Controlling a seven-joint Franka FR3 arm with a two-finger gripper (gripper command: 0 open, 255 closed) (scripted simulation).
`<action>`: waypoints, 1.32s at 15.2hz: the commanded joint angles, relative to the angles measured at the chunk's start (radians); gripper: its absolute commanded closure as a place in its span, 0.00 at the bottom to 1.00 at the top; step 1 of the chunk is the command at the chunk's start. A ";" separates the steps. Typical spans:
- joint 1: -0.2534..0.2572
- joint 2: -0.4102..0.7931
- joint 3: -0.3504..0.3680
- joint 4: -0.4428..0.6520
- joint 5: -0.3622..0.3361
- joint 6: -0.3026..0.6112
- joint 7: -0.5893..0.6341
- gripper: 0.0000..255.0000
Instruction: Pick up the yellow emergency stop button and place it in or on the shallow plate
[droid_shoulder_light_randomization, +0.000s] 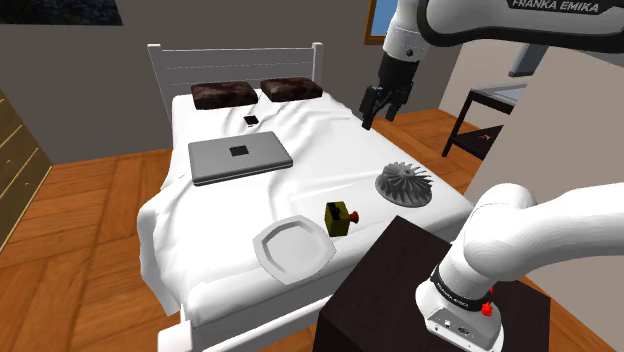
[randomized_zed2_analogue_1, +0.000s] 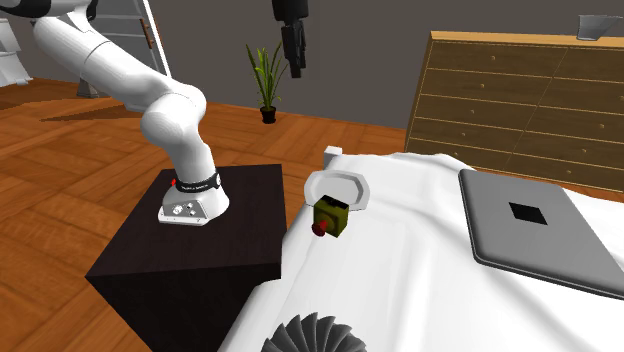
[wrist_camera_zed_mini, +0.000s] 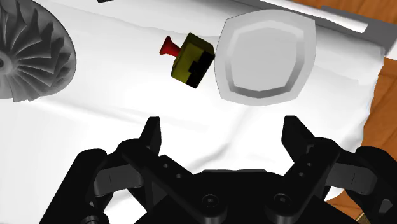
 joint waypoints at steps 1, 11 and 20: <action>0.000 0.000 0.000 0.000 0.000 0.000 0.000 0.00; 0.050 0.158 -0.178 -0.178 -0.061 0.243 -0.330 0.00; 0.110 0.446 -0.331 -0.228 -0.075 0.486 -0.645 0.00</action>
